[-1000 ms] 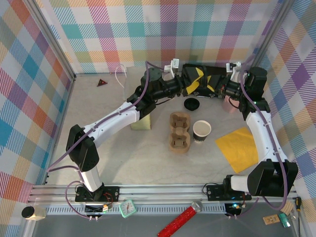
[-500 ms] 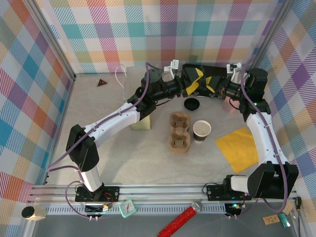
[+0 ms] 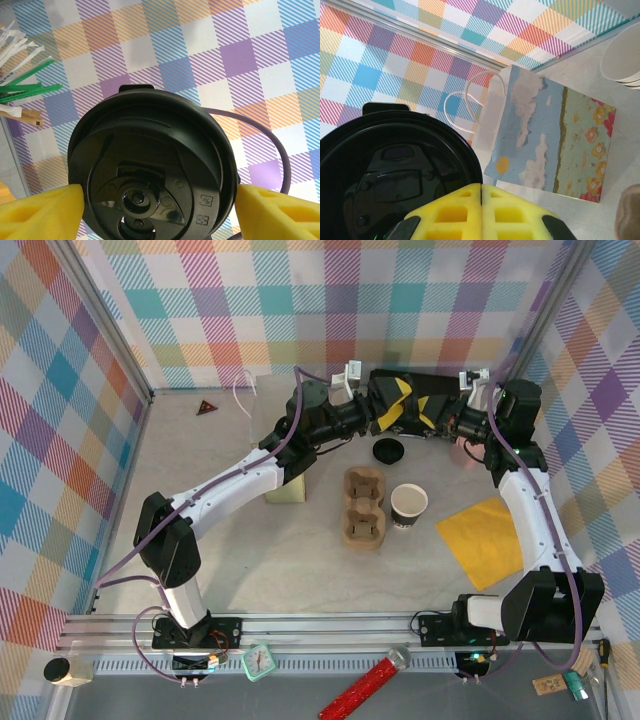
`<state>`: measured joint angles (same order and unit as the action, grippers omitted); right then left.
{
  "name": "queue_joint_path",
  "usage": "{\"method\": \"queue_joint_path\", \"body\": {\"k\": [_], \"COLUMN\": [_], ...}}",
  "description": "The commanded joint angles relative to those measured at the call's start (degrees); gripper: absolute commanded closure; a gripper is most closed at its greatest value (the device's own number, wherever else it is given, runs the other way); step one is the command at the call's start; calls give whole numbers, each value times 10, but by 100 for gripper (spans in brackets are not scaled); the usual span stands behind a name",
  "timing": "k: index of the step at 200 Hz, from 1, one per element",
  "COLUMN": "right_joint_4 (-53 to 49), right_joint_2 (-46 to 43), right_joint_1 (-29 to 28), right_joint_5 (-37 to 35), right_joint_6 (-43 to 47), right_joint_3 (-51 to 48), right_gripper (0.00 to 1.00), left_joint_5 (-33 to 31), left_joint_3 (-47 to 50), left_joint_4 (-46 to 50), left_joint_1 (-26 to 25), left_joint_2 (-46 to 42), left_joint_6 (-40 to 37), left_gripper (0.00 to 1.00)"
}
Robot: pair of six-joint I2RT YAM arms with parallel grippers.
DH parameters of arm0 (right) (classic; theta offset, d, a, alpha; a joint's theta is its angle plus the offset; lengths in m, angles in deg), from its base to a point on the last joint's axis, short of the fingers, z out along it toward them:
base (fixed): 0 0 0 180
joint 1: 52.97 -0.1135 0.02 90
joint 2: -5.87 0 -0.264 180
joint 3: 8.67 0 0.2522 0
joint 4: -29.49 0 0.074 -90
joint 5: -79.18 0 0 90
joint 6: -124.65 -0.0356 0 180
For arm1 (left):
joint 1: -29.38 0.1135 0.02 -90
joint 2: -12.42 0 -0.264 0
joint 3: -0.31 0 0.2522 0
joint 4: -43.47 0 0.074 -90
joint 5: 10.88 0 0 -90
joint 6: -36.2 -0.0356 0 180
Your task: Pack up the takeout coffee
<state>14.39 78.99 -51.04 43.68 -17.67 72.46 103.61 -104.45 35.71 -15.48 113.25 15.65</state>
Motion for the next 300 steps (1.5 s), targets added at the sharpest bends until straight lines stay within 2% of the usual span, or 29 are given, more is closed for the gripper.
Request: {"method": "queue_joint_path", "body": {"k": [1,33,39,53,65,82,90,126,163,197,237,249,271,288,300], "right_joint_4": [18,14,10,6,7,19,24,48,26,16,13,12,10,3,-6], "right_joint_2": [-18,-18,-18,-19,-20,-18,-16,-14,-16,-23,-12,-11,-12,-16,-19], "right_joint_1": [-1,0,0,-1,-1,0,-1,-1,-5,-10,-19,-19,-19,-20,-20], "right_joint_5": [21,16,13,8,6,12,17,31,35,35,48,45,43,33,25], "right_joint_6": [0,3,5,9,4,-7,-12,-30,-17,-3,-3,-2,-2,5,10], "right_joint_3": [-3,-3,-3,-1,-1,-4,-5,-13,-15,-19,-17,-19,-22,-21,-20], "right_gripper": [100,100,91,88,72,69,61,61,60,46,43,35,38,46,57], "left_joint_5": [-2,-1,0,-1,1,3,5,12,23,29,35,37,36,36,33], "left_joint_3": [0,1,1,2,4,6,6,3,-5,-8,-13,-15,-17,-14,-10], "left_joint_4": [-9,-10,-9,-3,-1,-2,-4,-15,-26,-20,-24,-24,-14,-10,-10], "left_joint_1": [-6,-6,-6,-6,-6,-6,-6,-6,-6,-6,-6,-6,-6,-6,-6], "left_joint_2": [16,13,13,11,9,11,12,20,27,33,37,36,32,31,28], "left_joint_6": [2,1,1,-3,-6,-6,-5,-2,-7,-11,-13,-16,-25,-27,-27], "left_gripper": [23,25,25,25,25,24,24,25,25,25,25,25,25,25,25]}}
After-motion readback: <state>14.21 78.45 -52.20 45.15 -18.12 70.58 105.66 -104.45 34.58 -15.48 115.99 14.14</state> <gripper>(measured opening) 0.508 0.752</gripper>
